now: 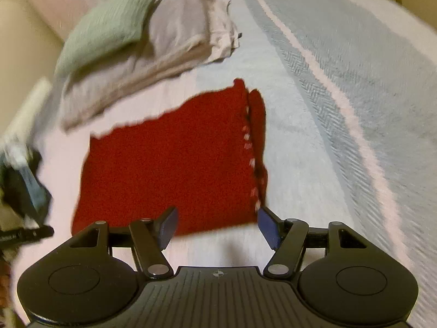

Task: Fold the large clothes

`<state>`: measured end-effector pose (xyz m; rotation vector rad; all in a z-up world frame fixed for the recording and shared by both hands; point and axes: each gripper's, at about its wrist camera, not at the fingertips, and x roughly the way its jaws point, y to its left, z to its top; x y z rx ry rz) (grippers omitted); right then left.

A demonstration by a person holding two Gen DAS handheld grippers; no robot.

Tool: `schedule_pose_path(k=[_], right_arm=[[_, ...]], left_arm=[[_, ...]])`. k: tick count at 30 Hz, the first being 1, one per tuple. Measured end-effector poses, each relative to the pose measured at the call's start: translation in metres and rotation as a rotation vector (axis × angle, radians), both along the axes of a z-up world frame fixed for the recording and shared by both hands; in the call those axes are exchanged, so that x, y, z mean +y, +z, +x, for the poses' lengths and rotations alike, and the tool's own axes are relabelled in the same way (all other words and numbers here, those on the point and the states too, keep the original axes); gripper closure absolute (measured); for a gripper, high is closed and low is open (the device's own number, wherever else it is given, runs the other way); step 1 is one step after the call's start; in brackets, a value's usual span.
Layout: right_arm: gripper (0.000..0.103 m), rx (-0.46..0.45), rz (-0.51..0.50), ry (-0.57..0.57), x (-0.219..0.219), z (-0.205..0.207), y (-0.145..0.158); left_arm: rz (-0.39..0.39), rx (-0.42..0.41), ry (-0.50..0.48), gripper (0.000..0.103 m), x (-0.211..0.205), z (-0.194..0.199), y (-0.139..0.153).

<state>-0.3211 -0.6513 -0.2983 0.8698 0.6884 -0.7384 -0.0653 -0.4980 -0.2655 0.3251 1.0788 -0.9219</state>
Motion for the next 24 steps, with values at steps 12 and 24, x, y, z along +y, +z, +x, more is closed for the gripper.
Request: schedule_pose_path(k=[12,24], right_arm=[[0.04,-0.219,0.225,-0.159,-0.124,0.004,-0.12],[0.066,-0.383,0.346,-0.068,-0.15,0.012,-0.151]], left_arm=[[-0.083,0.085,-0.088,0.036,-0.096,0.112,-0.085],[-0.063,0.17,-0.119,0.035,-0.105,0.133,-0.124]])
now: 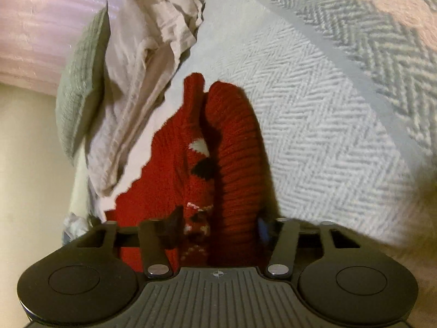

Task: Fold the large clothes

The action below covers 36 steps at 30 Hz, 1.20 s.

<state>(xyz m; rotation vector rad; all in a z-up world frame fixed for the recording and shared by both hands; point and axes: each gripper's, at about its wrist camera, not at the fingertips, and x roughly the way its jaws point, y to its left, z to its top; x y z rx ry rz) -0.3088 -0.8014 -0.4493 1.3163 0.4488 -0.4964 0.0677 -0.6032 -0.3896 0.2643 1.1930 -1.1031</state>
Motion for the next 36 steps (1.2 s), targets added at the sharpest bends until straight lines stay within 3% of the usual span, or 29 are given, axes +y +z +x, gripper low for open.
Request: schedule_pose_path(k=[1,5,10,13,18,21,26,27,28,30,31,33,36], right_arm=[[0.072,0.019,0.0,0.003,0.001,-0.001,0.0],[0.078,0.119,-0.014,-0.035,0.01,0.008,0.012],[0.082,0.528,-0.162,-0.039,0.034,0.072,0.058],[0.083,0.774,-0.339,-0.025,0.065,0.126,0.097],[0.084,0.986,-0.653,0.05,0.154,0.227,0.148],[0.084,1.032,-0.779,0.152,0.22,0.301,0.151],[0.082,1.125,-0.884,0.341,0.302,0.394,0.082],[0.072,1.147,-0.891,0.355,0.309,0.404,0.066],[0.051,1.168,-0.896,0.386,0.317,0.413,0.049],[0.047,1.22,-0.936,0.441,0.33,0.421,0.031],[0.044,1.203,-0.937,0.455,0.334,0.418,0.037],[0.041,1.063,-0.86,0.45,0.336,0.4,0.065],[0.04,0.854,-0.781,0.378,0.336,0.354,0.122]], left_arm=[[0.002,0.005,-0.005,0.035,-0.001,0.001,-0.001],[-0.005,0.035,-0.027,0.035,-0.003,0.007,-0.005],[0.013,0.052,-0.063,0.037,-0.01,0.013,-0.006],[-0.042,0.09,-0.046,0.042,0.002,0.027,0.011],[-0.066,0.08,0.066,0.044,0.07,0.077,0.018],[-0.008,0.094,0.174,0.044,0.118,0.115,0.0],[0.014,0.028,0.221,0.044,0.168,0.154,-0.008],[0.004,0.037,0.233,0.044,0.176,0.16,-0.008],[0.004,0.048,0.245,0.044,0.181,0.165,-0.01],[0.011,0.041,0.238,0.044,0.186,0.166,-0.01],[0.02,0.025,0.228,0.044,0.184,0.164,-0.008],[0.028,0.01,0.204,0.044,0.18,0.156,-0.001],[-0.019,0.076,0.152,0.044,0.174,0.141,0.016]])
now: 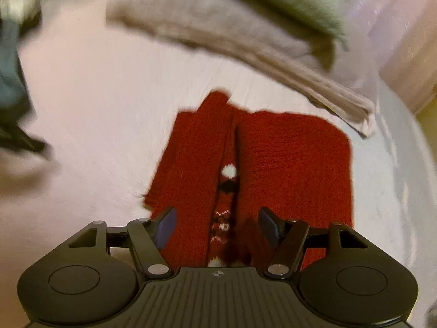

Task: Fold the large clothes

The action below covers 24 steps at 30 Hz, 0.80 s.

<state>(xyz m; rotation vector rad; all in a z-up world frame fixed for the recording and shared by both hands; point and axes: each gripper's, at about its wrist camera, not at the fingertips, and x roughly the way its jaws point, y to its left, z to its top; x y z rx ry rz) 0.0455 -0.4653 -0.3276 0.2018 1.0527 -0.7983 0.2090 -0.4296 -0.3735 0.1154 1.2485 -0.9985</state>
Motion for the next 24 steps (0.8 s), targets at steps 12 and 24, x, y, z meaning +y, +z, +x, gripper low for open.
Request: schedule_pose_path(k=[12,24], right_arm=[[0.041,-0.106,0.092,-0.583,-0.123,-0.185,-0.021],[0.044,-0.194,0.271,-0.633,-0.156,-0.194,-0.064]], left_arm=[[-0.195,0.407,-0.148,0.039,-0.132,-0.093,-0.011],[-0.212,0.4,-0.195,0.08,-0.172,-0.112,-0.033]])
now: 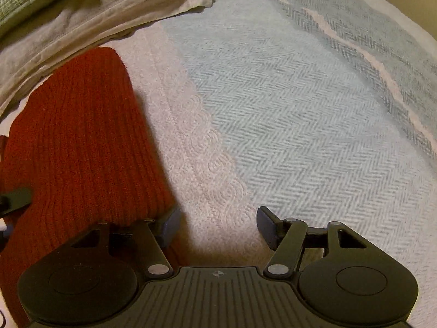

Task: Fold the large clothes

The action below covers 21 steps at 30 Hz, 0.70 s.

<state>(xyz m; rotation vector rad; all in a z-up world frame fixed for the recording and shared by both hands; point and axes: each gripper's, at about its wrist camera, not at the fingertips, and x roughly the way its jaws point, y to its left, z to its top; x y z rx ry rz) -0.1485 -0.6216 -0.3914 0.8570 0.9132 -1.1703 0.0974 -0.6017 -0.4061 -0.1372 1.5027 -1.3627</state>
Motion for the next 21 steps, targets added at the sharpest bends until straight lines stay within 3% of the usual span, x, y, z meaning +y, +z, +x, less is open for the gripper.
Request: schedule_pose_path(k=[4,7,11,15,19,21], right_arm=[[0.054,0.059,-0.015,0.074,-0.004,0.028,0.003],[0.054,0.148,-0.084,0.2,0.012,0.059,0.016],[0.054,0.261,-0.145,0.35,0.033,0.1,0.015],[0.057,0.321,-0.2,0.436,0.054,0.128,0.016],[0.057,0.355,-0.246,0.45,0.062,0.134,-0.005],[0.057,0.322,-0.227,0.436,0.055,0.127,-0.005]], left_arm=[[-0.103,-0.143,-0.053,0.085,0.01,0.002,0.039],[-0.152,-0.218,-0.05,0.085,0.033,0.013,0.062],[-0.073,-0.225,0.016,0.085,0.056,0.039,0.041],[-0.058,-0.256,0.052,0.084,0.069,0.055,0.024],[-0.012,-0.203,0.082,0.076,0.057,0.055,-0.006],[-0.012,-0.23,0.069,0.073,0.05,0.052,0.002]])
